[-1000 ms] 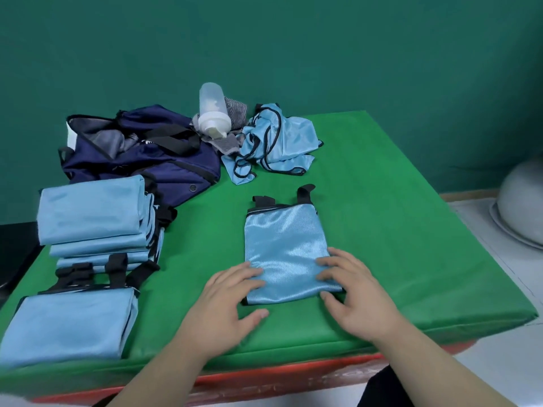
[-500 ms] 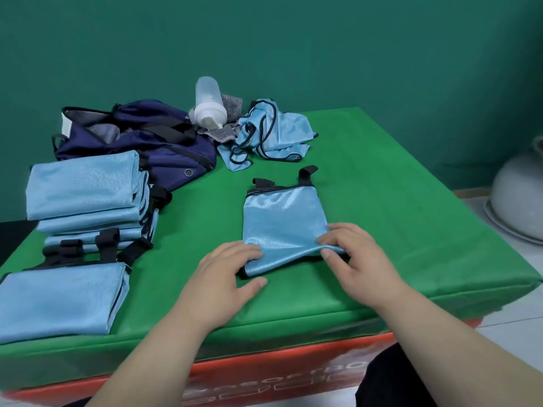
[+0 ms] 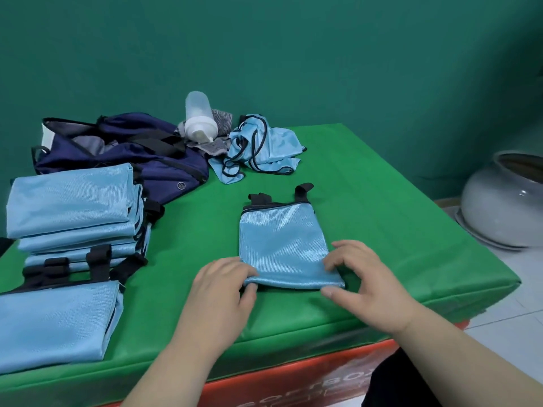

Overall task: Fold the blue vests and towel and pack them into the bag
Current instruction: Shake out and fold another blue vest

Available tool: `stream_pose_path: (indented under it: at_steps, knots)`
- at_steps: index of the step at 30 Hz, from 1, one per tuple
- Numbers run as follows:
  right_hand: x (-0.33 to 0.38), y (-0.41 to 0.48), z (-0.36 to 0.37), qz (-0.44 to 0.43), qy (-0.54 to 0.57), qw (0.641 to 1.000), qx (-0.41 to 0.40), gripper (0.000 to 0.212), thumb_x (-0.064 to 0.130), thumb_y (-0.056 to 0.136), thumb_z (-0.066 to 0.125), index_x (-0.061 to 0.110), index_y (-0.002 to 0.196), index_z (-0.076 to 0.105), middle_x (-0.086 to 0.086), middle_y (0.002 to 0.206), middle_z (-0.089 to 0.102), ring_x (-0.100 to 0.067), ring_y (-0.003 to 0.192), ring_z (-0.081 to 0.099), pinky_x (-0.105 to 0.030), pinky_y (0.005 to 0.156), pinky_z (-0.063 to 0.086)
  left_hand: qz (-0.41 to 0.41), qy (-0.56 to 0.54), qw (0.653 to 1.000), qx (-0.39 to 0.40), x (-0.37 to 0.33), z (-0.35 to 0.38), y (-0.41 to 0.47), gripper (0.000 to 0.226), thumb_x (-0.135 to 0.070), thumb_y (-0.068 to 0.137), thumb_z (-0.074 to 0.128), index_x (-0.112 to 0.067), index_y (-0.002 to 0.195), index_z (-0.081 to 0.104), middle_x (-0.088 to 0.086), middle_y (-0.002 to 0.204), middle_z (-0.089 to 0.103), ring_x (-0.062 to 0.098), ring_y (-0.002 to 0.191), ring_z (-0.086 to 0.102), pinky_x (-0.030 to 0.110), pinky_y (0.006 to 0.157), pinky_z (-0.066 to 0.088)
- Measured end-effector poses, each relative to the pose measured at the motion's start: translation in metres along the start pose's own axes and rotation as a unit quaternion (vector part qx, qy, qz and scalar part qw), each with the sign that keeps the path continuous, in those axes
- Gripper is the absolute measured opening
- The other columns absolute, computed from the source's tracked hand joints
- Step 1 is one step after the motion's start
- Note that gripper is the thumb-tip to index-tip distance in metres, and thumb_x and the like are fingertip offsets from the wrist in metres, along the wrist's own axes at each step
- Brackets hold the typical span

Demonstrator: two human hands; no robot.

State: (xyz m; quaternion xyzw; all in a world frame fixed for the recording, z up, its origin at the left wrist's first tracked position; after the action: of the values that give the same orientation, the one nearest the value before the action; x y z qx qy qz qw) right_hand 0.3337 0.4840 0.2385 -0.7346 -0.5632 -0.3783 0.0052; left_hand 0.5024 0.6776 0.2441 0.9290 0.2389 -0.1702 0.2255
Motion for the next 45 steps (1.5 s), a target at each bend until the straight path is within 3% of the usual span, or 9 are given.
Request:
stream_pose_path:
  at_steps: [6, 10, 12, 16, 21, 27, 34, 42, 45]
  knots:
    - [0.004, 0.000, 0.000, 0.008, -0.042, 0.999, 0.008, 0.013, 0.038, 0.083, 0.062, 0.034, 0.095, 0.061, 0.022, 0.106, 0.063, -0.008, 0.129, 0.048, -0.043, 0.107, 0.040, -0.002, -0.030, 1.000, -0.008, -0.002, -0.009, 0.005, 0.019, -0.040, 0.089, 0.050, -0.030, 0.095, 0.065, -0.022, 0.097, 0.062, 0.007, 0.103, 0.056, 0.033, 0.106, 0.033]
    - [0.017, -0.004, -0.010, 0.067, 0.028, 0.996, -0.054, 0.009, 0.043, 0.080, 0.056, 0.036, 0.085, 0.060, 0.020, 0.109, 0.063, 0.011, 0.124, 0.045, -0.020, 0.109, 0.030, -0.006, -0.075, 0.997, -0.010, -0.016, -0.022, -0.001, 0.040, -0.056, 0.090, 0.030, -0.029, 0.098, 0.059, -0.018, 0.097, 0.062, -0.001, 0.101, 0.045, 0.032, 0.118, 0.015]
    - [0.024, -0.006, -0.012, 0.093, 0.056, 0.991, -0.081, 0.007, 0.038, 0.079, 0.059, 0.042, 0.083, 0.056, 0.022, 0.106, 0.066, 0.021, 0.118, 0.043, -0.008, 0.107, 0.025, -0.018, -0.106, 0.994, -0.007, -0.022, -0.028, -0.005, 0.039, -0.061, 0.091, 0.030, -0.032, 0.098, 0.055, -0.020, 0.095, 0.061, 0.002, 0.099, 0.042, 0.030, 0.116, 0.020]
    - [0.022, -0.006, -0.015, 0.145, 0.107, 0.975, -0.128, 0.004, 0.034, 0.083, 0.060, 0.036, 0.087, 0.060, 0.010, 0.095, 0.068, -0.001, 0.097, 0.061, -0.029, 0.091, 0.047, -0.079, -0.131, 0.987, 0.048, -0.023, -0.026, -0.009, 0.032, -0.062, 0.082, 0.060, -0.051, 0.101, 0.036, -0.031, 0.103, 0.048, -0.002, 0.096, 0.048, 0.023, 0.083, 0.036]
    - [0.022, 0.006, -0.012, 0.180, 0.137, 0.962, -0.156, 0.026, 0.013, 0.093, 0.064, 0.038, 0.084, 0.059, 0.000, 0.079, 0.062, -0.033, 0.076, 0.056, -0.039, 0.070, 0.045, -0.115, -0.164, 0.979, 0.033, -0.015, -0.018, -0.006, 0.042, -0.051, 0.082, 0.068, -0.049, 0.110, 0.036, -0.019, 0.099, 0.062, 0.010, 0.088, 0.058, 0.036, 0.083, 0.049]
    - [0.014, 0.045, -0.005, 0.204, 0.078, 0.969, -0.112, 0.014, 0.030, 0.094, 0.063, 0.043, 0.095, 0.059, 0.019, 0.089, 0.068, -0.004, 0.084, 0.063, -0.032, 0.078, 0.052, -0.181, -0.228, 0.956, -0.032, 0.004, -0.010, 0.014, 0.033, -0.037, 0.088, 0.068, -0.048, 0.108, 0.043, -0.026, 0.084, 0.065, 0.001, 0.068, 0.059, 0.033, 0.065, 0.048]
    - [0.005, 0.075, 0.008, 0.242, -0.029, 0.967, -0.068, 0.027, 0.035, 0.096, 0.060, 0.038, 0.122, 0.056, 0.020, 0.085, 0.055, -0.005, 0.074, 0.056, -0.028, 0.062, 0.040, -0.222, -0.199, 0.954, -0.035, 0.008, -0.006, 0.031, 0.056, -0.034, 0.093, 0.062, -0.047, 0.139, 0.032, -0.027, 0.092, 0.059, 0.011, 0.050, 0.054, 0.031, 0.051, 0.039]
    - [-0.011, 0.082, 0.018, 0.303, -0.039, 0.948, -0.083, 0.038, 0.038, 0.091, 0.065, 0.030, 0.127, 0.055, 0.010, 0.114, 0.052, -0.010, 0.093, 0.053, -0.029, 0.077, 0.041, -0.212, -0.036, 0.975, -0.052, 0.010, -0.012, 0.039, 0.046, -0.042, 0.090, 0.060, -0.041, 0.133, 0.043, -0.016, 0.117, 0.043, 0.019, 0.081, 0.058, 0.038, 0.077, 0.050]
    - [-0.014, 0.082, 0.020, 0.296, -0.057, 0.950, -0.087, 0.038, 0.040, 0.089, 0.065, 0.028, 0.124, 0.056, 0.007, 0.119, 0.051, -0.016, 0.104, 0.055, -0.038, 0.094, 0.045, -0.090, -0.002, 0.989, -0.118, -0.001, -0.021, 0.041, 0.034, -0.036, 0.093, 0.059, -0.028, 0.127, 0.058, -0.008, 0.117, 0.047, 0.020, 0.106, 0.052, 0.042, 0.095, 0.044]
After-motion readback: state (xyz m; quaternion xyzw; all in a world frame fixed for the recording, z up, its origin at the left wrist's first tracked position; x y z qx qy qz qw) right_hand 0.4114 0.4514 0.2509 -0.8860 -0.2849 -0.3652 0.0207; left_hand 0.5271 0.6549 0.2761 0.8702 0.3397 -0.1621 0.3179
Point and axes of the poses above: each hand's wrist, its own y-axis towards the middle knuckle, its own z-axis out of the palm, x = y × z, the point moved 5 cm from there along y, towards the middle knuckle
